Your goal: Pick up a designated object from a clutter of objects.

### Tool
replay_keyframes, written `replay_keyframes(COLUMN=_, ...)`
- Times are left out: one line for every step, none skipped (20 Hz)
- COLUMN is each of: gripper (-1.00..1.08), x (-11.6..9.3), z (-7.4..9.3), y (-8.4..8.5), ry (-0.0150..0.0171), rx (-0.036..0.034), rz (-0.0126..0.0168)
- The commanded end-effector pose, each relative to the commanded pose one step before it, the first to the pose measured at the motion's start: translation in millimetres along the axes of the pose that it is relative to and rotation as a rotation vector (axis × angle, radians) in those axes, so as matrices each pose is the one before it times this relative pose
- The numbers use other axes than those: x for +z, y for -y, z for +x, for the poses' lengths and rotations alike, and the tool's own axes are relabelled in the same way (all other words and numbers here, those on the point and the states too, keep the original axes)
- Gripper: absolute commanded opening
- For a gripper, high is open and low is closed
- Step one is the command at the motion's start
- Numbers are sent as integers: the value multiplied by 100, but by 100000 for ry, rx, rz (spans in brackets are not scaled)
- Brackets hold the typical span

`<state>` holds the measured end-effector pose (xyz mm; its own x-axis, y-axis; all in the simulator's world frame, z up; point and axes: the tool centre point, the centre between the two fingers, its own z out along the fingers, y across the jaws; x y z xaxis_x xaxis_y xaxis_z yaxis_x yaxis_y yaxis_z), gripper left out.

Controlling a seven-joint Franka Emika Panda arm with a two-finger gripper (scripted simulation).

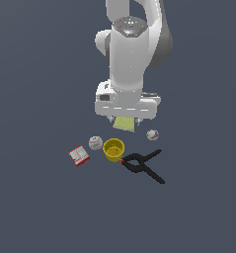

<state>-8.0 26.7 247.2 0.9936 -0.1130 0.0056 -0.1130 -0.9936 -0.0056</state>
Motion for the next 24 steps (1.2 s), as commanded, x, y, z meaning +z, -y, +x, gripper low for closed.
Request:
replay_keyframes(gripper=-100, x=-2625, z=251, y=-1199, ry=87, rx=7, rz=3)
replay_keyframes(gripper=-100, x=-1030, z=108, y=-466, ry=0, rx=0, rz=0)
replay_keyframes(gripper=-100, x=-985, z=134, y=-474, ry=72, rx=41, rz=-51)
replay_keyframes(gripper=-100, x=-991, z=130, y=-468, ry=48, rx=30, rz=-40)
replay_keyframes(gripper=-100, x=-983, z=114, y=-448, ry=0, rx=0, rz=0)
replay_keyframes(gripper=-100, x=-894, z=134, y=-428, ry=62, rx=42, rz=-63)
replay_keyframes(gripper=-100, x=-877, z=110, y=-402, ry=0, rx=0, rz=0)
replay_keyframes(gripper=-100, x=-781, z=134, y=-378, ry=70, rx=50, rz=-83)
replay_keyframes(gripper=-100, x=-769, z=106, y=-354, ry=0, rx=0, rz=0)
replay_keyframes(gripper=-100, x=-684, z=124, y=-327, ry=54, rx=39, rz=-72)
replay_keyframes(gripper=-100, x=-663, z=100, y=-307, ry=0, rx=0, rz=0)
replay_keyframes(gripper=-100, x=-580, z=116, y=-277, ry=51, rx=38, rz=-74)
replay_keyframes(gripper=-100, x=-558, z=91, y=-259, ry=0, rx=0, rz=0)
replay_keyframes(gripper=-100, x=-484, z=100, y=-228, ry=35, rx=25, rz=-54)
replay_keyframes(gripper=-100, x=-451, z=81, y=-210, ry=0, rx=0, rz=0)
replay_keyframes(gripper=-100, x=-399, z=76, y=-185, ry=0, rx=0, rz=0)
replay_keyframes(gripper=-100, x=-318, z=90, y=-149, ry=48, rx=33, rz=-78)
replay_keyframes(gripper=-100, x=-294, z=64, y=-136, ry=0, rx=0, rz=0)
replay_keyframes(gripper=-100, x=-243, z=57, y=-113, ry=0, rx=0, rz=0)
replay_keyframes(gripper=-100, x=-192, z=49, y=-89, ry=0, rx=0, rz=0)
replay_keyframes(gripper=-100, x=-145, z=40, y=-67, ry=0, rx=0, rz=0)
replay_keyframes(gripper=-100, x=-101, z=29, y=-47, ry=0, rx=0, rz=0)
replay_keyframes(gripper=-100, x=-39, z=32, y=-13, ry=34, rx=16, rz=-58)
replay_keyframes(gripper=-100, x=-19, z=6, y=-9, ry=0, rx=0, rz=0)
